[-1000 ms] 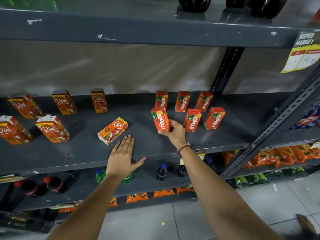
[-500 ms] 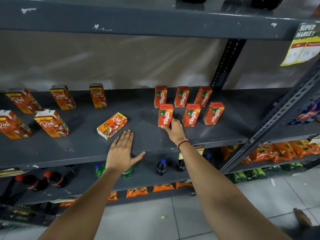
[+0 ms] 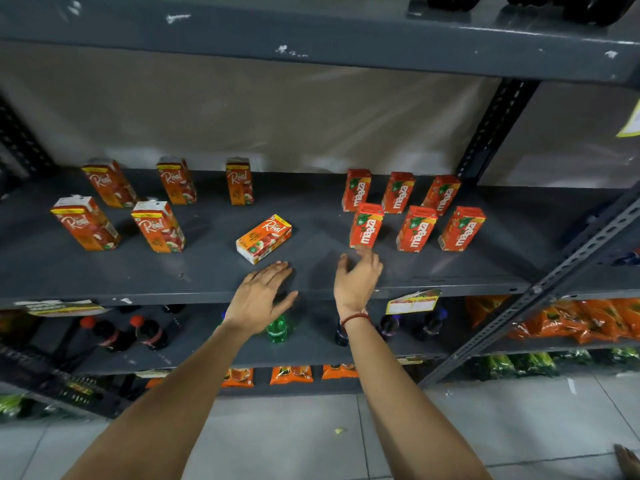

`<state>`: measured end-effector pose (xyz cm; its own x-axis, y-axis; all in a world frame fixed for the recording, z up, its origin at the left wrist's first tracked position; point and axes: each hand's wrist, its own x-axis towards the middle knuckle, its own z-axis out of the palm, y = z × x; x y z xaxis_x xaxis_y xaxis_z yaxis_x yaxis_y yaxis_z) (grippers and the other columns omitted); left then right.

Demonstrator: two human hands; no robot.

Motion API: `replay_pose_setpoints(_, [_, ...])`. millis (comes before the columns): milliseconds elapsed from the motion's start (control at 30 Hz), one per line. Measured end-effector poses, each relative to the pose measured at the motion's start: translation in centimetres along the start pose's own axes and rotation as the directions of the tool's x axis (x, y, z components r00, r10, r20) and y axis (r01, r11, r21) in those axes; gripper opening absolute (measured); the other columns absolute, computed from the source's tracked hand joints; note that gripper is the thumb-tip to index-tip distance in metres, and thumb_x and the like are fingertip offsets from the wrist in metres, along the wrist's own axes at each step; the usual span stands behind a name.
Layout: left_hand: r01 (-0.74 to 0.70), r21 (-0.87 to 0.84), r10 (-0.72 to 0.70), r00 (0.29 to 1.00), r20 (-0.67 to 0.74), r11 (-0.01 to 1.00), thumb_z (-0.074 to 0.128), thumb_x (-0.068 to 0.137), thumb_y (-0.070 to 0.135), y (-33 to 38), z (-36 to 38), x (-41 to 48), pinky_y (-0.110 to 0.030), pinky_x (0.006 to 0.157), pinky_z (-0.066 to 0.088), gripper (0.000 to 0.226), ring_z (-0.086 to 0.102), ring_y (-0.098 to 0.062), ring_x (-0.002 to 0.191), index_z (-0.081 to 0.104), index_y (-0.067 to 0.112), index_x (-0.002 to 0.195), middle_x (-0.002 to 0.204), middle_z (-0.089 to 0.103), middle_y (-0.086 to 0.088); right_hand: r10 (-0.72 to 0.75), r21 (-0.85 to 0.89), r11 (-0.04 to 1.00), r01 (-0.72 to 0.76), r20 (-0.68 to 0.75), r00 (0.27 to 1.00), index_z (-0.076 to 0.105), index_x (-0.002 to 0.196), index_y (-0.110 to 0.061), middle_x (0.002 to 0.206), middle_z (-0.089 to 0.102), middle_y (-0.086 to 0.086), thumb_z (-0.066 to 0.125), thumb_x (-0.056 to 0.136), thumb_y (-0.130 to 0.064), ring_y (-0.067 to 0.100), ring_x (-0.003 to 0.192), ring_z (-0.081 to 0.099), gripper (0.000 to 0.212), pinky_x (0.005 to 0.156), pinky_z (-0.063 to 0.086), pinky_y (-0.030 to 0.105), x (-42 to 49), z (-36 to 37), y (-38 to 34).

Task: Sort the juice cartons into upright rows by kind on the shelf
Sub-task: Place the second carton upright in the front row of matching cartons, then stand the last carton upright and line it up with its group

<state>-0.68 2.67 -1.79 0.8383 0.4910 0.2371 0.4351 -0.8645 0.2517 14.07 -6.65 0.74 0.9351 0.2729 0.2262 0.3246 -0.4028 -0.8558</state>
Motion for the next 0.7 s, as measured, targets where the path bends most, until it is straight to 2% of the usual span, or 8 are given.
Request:
replay_pose_setpoints(67, [0.038,-0.016,-0.038,0.999,-0.033,0.999,0.034,0.088,0.049,-1.6,-0.8,-1.3,-0.041,0.094,0.043,0.058,0.057,-0.026,0.114,0.057,0.008,0.123,0.126,0.060,-0.010,-0.008,0.055,0.998,0.000,0.143,0.990,0.060,0.111,-0.002,0.113,0.060,0.017,0.060,0.086,-0.011,0.031,0.111,0.050,0.027,0.091,0.041,0.035,-1.3,1.5,-1.5])
replay_pose_setpoints(167, [0.118,-0.044,-0.122,0.989,-0.083,0.992,0.037,0.088,0.046,-4.2,-2.0,-2.8,-0.041,0.087,0.045,0.054,0.061,-0.030,0.104,0.061,0.006,0.116,0.114,0.066,-0.012,0.019,0.079,0.996,-0.048,0.333,0.943,0.062,0.107,0.003,0.108,0.063,0.022,0.064,0.085,-0.019,0.034,0.105,0.057,0.031,0.091,0.046,0.039,-2.3,4.1,-4.1])
replay_pose_setpoints(267, [0.170,-0.031,-0.172,0.979,-0.108,0.985,0.036,0.089,0.045,-6.2,-3.2,-3.5,-0.042,0.085,0.045,0.054,0.061,-0.032,0.102,0.061,0.005,0.114,0.111,0.066,-0.013,0.076,0.054,0.992,-0.116,0.473,0.878,0.066,0.079,-0.001,0.093,0.067,0.022,0.065,0.084,-0.031,0.035,0.093,0.060,0.030,0.081,0.046,0.037,-2.8,6.2,-7.0])
replay_pose_setpoints(300, [0.183,-0.025,-0.184,0.977,-0.111,0.983,0.035,0.088,0.044,-6.7,-3.4,-3.6,-0.043,0.085,0.045,0.054,0.060,-0.033,0.104,0.061,0.004,0.115,0.113,0.065,-0.014,0.111,0.044,0.987,-0.154,0.501,0.858,0.067,0.080,0.000,0.096,0.069,0.023,0.065,0.084,-0.034,0.036,0.095,0.061,0.034,0.082,0.046,0.037,-2.9,6.9,-7.7])
replay_pose_setpoints(367, [0.213,-0.013,-0.213,0.971,-0.111,0.977,0.034,0.088,0.045,-7.6,-3.7,-3.7,-0.043,0.088,0.044,0.057,0.057,-0.033,0.111,0.058,0.003,0.120,0.120,0.062,-0.017,0.215,0.015,0.965,-0.260,0.519,0.827,0.066,0.100,0.001,0.112,0.066,0.022,0.066,0.081,-0.041,0.037,0.106,0.059,0.046,0.090,0.046,0.039,-3.1,8.1,-8.7])
replay_pose_setpoints(467, [0.272,0.014,-0.270,0.960,-0.077,0.962,0.030,0.089,0.047,-8.7,-3.5,-3.5,-0.045,0.098,0.038,0.064,0.046,-0.032,0.125,0.050,0.000,0.128,0.133,0.052,-0.019,0.358,-0.071,0.926,-0.372,0.486,0.798,0.055,0.120,-0.004,0.127,0.052,0.018,0.067,0.072,-0.055,0.036,0.117,0.051,0.071,0.096,0.043,0.043,-3.4,9.5,-9.6])
replay_pose_setpoints(567, [0.302,0.041,-0.301,0.953,-0.044,0.952,0.024,0.090,0.049,-9.4,-2.9,-3.4,-0.045,0.103,0.033,0.069,0.041,-0.032,0.130,0.047,-0.001,0.131,0.138,0.047,-0.020,0.427,-0.156,0.903,-0.400,0.432,0.795,0.047,0.127,-0.004,0.132,0.044,0.015,0.070,0.070,-0.053,0.035,0.122,0.043,0.078,0.097,0.041,0.044,-3.4,10.2,-10.3])
replay_pose_setpoints(700, [0.312,0.048,-0.310,0.950,-0.046,0.949,0.025,0.091,0.046,-9.4,-2.5,-3.3,-0.044,0.104,0.032,0.065,0.043,-0.031,0.128,0.049,-0.001,0.129,0.136,0.049,-0.020,0.485,-0.172,0.872,-0.459,0.430,0.761,0.044,0.128,-0.007,0.136,0.041,0.016,0.076,0.070,-0.043,0.035,0.124,0.043,0.075,0.100,0.041,0.043,-2.9,10.8,-11.1])
